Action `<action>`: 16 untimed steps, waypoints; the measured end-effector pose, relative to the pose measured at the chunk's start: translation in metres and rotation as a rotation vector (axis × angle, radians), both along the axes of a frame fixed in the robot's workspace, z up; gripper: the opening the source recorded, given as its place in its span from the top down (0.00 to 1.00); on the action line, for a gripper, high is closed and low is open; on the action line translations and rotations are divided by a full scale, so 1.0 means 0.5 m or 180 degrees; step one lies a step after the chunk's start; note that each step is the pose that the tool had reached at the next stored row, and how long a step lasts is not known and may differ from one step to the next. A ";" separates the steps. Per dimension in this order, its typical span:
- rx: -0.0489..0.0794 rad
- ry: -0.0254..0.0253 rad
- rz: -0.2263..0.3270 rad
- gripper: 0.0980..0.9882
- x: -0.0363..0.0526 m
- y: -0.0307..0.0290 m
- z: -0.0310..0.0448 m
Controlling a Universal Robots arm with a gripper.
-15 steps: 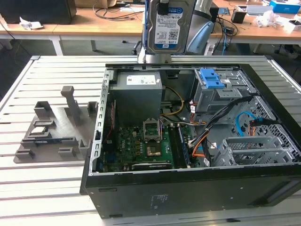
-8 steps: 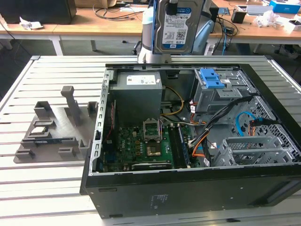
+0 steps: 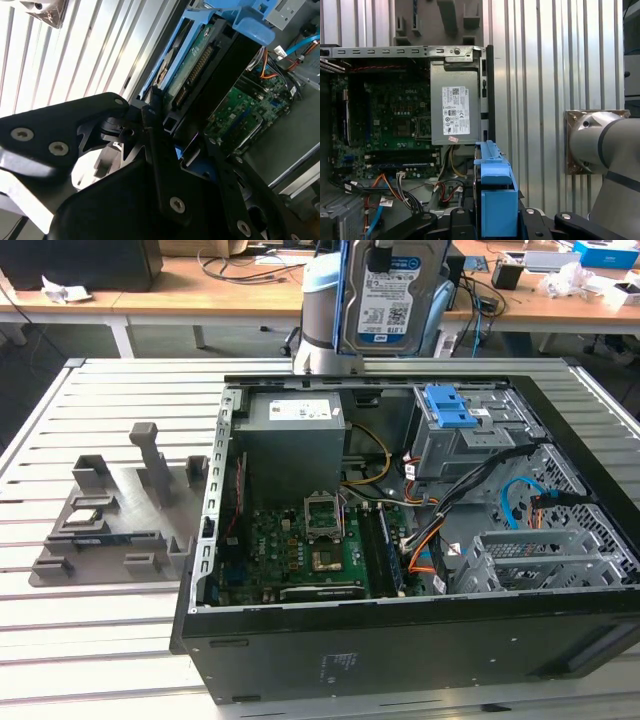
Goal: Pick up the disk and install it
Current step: 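Pick up the disk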
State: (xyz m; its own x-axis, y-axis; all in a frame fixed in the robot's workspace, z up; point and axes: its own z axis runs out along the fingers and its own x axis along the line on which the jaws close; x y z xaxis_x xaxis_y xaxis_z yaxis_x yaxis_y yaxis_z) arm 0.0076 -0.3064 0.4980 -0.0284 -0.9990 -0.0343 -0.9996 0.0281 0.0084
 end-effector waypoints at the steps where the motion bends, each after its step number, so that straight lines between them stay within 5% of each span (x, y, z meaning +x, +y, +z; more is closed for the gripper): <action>1: 0.0000 0.0000 0.0000 0.70 0.001 -0.001 0.000; 5: 0.0000 0.0000 0.0000 0.70 0.002 -0.013 0.000; 16: 0.0000 0.0000 0.0000 0.70 0.004 -0.087 0.000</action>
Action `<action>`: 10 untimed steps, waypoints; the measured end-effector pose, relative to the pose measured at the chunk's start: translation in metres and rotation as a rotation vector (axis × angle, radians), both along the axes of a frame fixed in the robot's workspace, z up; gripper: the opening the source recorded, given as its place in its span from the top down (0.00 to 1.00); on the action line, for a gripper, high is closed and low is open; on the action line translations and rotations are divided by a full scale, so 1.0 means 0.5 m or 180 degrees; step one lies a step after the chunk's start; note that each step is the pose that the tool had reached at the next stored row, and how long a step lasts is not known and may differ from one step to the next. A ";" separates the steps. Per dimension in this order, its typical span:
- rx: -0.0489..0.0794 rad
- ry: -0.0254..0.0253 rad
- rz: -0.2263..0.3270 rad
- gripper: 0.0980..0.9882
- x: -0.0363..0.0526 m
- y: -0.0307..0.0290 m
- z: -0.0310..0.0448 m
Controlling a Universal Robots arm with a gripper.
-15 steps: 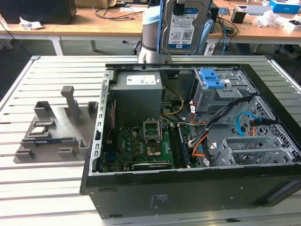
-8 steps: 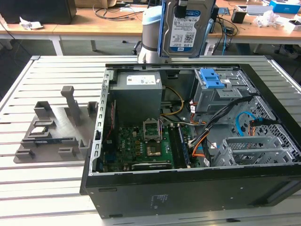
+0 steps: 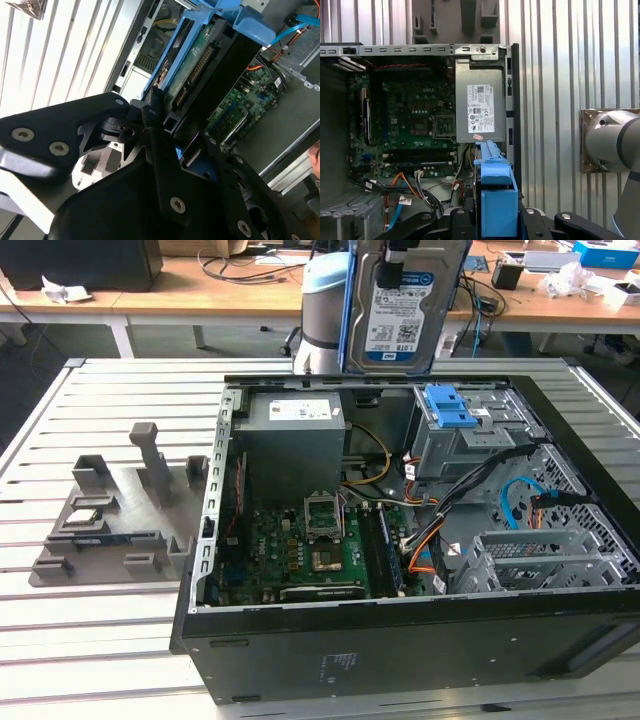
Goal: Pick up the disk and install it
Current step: 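Pick up the disk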
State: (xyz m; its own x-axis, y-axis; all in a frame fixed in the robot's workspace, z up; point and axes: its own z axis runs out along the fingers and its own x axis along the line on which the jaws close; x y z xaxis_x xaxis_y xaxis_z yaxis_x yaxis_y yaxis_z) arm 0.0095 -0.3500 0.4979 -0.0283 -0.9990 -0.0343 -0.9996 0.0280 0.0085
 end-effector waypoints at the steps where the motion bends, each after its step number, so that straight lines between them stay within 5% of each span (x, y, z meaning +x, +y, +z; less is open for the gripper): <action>1: 0.0000 0.0000 0.0000 0.70 0.000 -0.005 0.000; 10: 0.0000 0.0000 0.0000 0.70 0.001 -0.042 0.000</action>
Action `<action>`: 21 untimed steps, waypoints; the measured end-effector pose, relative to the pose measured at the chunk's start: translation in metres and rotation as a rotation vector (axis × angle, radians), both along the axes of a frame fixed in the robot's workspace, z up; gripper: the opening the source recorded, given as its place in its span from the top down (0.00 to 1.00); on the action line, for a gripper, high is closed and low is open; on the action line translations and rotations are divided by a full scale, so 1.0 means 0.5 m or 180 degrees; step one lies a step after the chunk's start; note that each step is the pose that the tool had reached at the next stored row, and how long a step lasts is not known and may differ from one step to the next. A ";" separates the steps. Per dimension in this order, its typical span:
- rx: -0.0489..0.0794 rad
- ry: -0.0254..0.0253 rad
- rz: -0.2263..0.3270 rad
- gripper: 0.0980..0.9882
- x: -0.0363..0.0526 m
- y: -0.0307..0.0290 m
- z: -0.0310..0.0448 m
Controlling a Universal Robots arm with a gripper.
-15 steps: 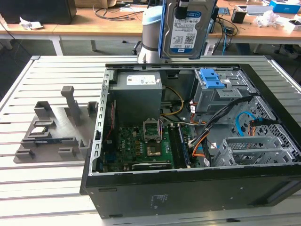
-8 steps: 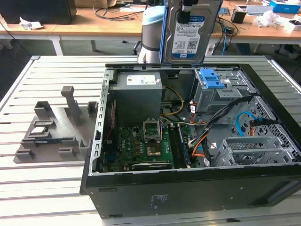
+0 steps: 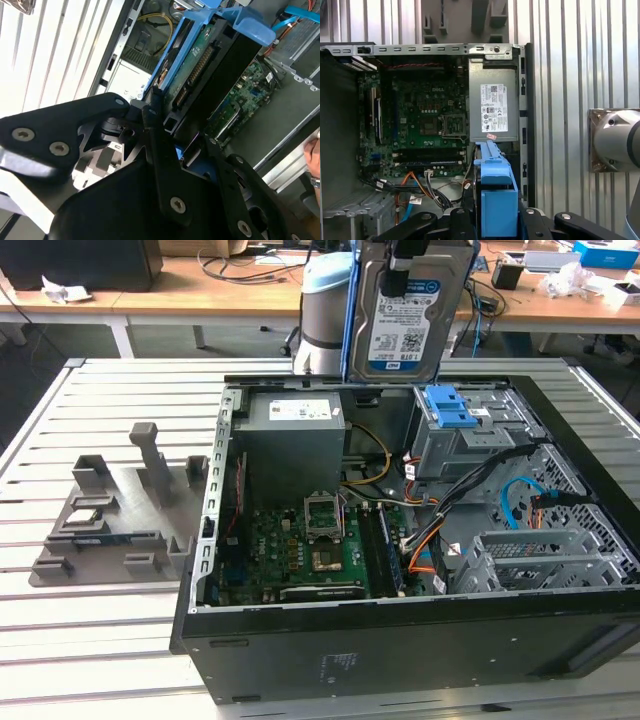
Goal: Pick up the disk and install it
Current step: 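Pick up the disk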
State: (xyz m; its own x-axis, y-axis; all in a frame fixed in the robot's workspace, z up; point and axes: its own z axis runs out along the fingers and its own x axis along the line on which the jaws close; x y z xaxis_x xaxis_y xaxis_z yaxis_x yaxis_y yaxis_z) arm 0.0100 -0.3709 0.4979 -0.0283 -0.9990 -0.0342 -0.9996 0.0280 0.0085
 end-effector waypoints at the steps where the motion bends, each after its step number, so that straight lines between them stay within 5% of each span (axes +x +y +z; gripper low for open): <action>1: 0.0000 0.0000 0.0000 0.70 0.000 -0.004 0.000; 12: 0.0000 0.0000 0.0000 0.70 0.003 -0.062 0.000; 21: 0.0000 0.0000 0.0000 0.70 0.004 -0.096 -0.001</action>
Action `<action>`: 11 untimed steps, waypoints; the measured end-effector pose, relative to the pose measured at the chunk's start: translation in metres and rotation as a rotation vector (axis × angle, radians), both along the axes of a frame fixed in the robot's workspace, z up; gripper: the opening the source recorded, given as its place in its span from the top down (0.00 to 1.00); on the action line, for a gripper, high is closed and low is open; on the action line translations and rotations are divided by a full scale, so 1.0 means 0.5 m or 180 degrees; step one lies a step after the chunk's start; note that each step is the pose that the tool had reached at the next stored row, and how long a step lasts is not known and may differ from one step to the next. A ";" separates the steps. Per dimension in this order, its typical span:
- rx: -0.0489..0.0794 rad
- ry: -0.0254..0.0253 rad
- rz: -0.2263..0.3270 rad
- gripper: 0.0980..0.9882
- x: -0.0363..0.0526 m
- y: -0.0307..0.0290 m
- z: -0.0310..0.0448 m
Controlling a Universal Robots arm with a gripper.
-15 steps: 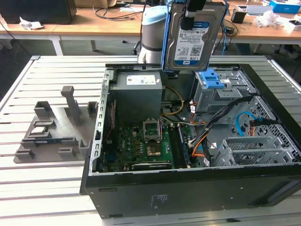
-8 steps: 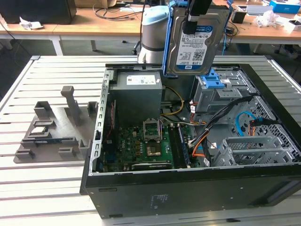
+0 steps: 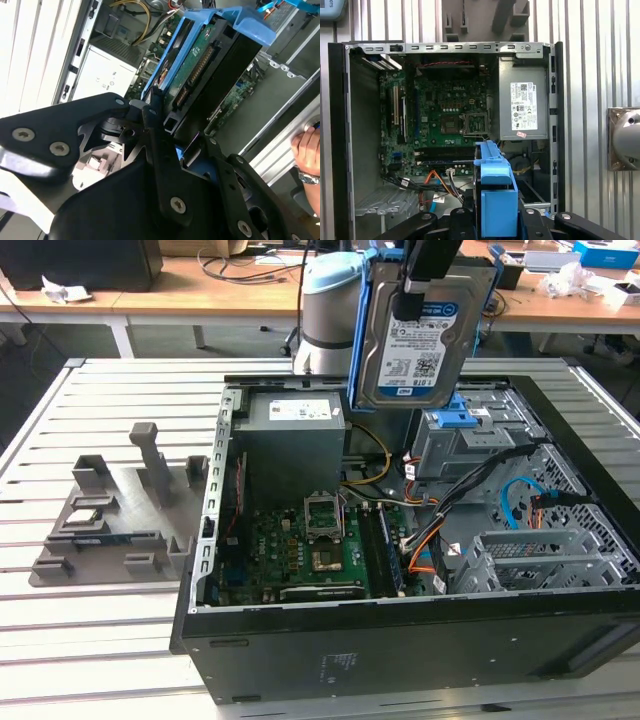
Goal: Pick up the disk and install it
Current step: 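Pick up the disk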
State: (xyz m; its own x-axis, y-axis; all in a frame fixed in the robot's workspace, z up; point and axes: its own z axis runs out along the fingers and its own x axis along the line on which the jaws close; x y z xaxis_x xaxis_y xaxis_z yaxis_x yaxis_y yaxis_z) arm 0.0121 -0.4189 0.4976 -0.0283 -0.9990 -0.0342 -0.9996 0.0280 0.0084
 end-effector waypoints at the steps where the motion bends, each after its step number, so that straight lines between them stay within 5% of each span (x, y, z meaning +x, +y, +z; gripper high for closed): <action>1: 0.0000 0.0000 0.0000 0.70 0.000 -0.003 0.000; 11: 0.0000 0.0000 0.0000 0.70 0.001 -0.037 0.000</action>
State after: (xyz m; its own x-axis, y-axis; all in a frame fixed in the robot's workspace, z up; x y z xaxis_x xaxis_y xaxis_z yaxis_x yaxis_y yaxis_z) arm 0.0127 -0.4375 0.4974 -0.0283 -0.9990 -0.0342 -0.9996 0.0280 0.0085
